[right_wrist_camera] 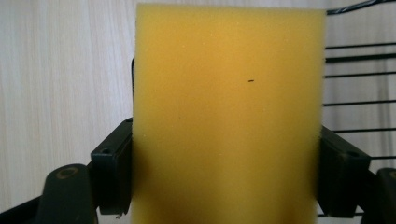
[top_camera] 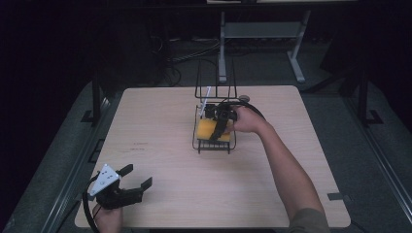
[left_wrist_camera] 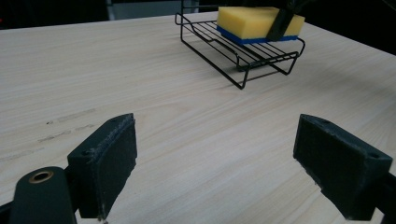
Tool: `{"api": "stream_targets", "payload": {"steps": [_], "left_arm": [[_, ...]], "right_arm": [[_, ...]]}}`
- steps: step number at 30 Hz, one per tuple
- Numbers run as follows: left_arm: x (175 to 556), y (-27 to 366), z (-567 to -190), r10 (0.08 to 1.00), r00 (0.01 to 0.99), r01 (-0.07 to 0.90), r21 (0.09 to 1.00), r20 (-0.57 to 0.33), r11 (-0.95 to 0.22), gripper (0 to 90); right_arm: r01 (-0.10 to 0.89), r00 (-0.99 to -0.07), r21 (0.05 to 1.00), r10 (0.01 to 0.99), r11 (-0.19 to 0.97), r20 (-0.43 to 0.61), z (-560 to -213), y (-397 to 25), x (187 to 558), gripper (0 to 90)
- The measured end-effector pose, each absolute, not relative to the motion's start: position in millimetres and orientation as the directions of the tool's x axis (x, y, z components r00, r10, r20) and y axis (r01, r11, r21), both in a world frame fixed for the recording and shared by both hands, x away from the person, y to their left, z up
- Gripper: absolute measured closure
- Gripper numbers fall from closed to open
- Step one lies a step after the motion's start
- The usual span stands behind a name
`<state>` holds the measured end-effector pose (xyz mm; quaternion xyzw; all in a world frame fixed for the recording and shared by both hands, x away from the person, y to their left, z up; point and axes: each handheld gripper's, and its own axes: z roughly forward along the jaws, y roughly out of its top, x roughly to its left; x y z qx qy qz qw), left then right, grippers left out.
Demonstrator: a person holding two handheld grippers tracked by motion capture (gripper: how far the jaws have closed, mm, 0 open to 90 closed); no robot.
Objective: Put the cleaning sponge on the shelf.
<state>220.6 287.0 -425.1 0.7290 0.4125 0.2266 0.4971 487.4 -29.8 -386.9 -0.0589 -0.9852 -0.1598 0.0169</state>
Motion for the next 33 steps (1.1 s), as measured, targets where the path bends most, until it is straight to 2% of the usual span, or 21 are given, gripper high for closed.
{"api": "stream_targets", "payload": {"steps": [1,4,7,18,33], "left_arm": [[221,287,-425,0.826,0.558,0.377,0.911,-0.079,-0.168,12.8],[221,287,-425,0.824,0.561,0.374,0.911,-0.074,-0.172,12.8],[221,287,-425,0.826,0.559,0.374,0.912,-0.075,-0.17,12.8],[220,288,-425,0.825,0.559,0.372,0.913,-0.076,-0.168,12.8],[219,290,-425,0.829,0.554,0.372,0.915,-0.082,-0.158,12.8]], "right_arm": [[0.121,-0.993,0.319,0.109,0.94,0.054,-387,-30,489,21.9],[0.117,-0.993,0.257,0.114,0.959,0.029,-387,-28,492,21.9],[0.119,-0.993,0.288,0.112,0.95,0.043,-385,-26,497,21.9],[0.118,-0.993,0.287,0.108,0.951,0.051,-397,-22,502,21.9],[0.092,-0.996,0.227,0.085,0.97,0.039,-409,-21,497,21.6]]}}
